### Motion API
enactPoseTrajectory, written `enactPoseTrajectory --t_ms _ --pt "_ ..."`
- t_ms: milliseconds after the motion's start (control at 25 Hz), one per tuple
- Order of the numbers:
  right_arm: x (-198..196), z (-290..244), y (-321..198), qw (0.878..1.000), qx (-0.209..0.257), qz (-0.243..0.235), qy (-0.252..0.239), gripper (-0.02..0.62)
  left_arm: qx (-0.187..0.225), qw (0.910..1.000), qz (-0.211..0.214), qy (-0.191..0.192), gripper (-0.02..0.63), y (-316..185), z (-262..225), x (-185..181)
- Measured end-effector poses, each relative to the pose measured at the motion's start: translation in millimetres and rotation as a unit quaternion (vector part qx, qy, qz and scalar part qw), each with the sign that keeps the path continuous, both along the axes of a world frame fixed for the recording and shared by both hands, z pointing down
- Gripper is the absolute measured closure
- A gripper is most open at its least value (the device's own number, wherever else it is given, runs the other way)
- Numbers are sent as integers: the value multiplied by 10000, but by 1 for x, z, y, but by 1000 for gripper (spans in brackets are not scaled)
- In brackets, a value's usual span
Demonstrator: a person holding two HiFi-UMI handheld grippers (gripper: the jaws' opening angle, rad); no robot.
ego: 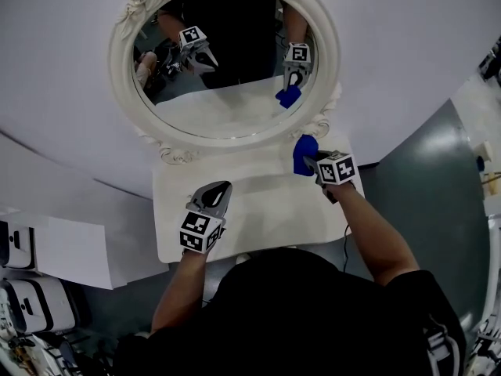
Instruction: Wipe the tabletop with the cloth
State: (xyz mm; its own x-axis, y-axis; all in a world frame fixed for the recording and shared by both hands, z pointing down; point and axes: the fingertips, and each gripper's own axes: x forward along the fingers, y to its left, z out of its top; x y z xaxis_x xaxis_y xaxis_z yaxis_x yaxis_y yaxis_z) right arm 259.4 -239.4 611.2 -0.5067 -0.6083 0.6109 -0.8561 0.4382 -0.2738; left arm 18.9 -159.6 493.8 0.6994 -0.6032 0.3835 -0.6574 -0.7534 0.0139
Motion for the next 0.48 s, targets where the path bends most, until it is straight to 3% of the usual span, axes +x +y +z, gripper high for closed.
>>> enactPoseTrajectory --t_ms 480 --pt "-52 -98 48 9909 1320 -232 142 555 144 9998 79 81 589 10 -17 -19"
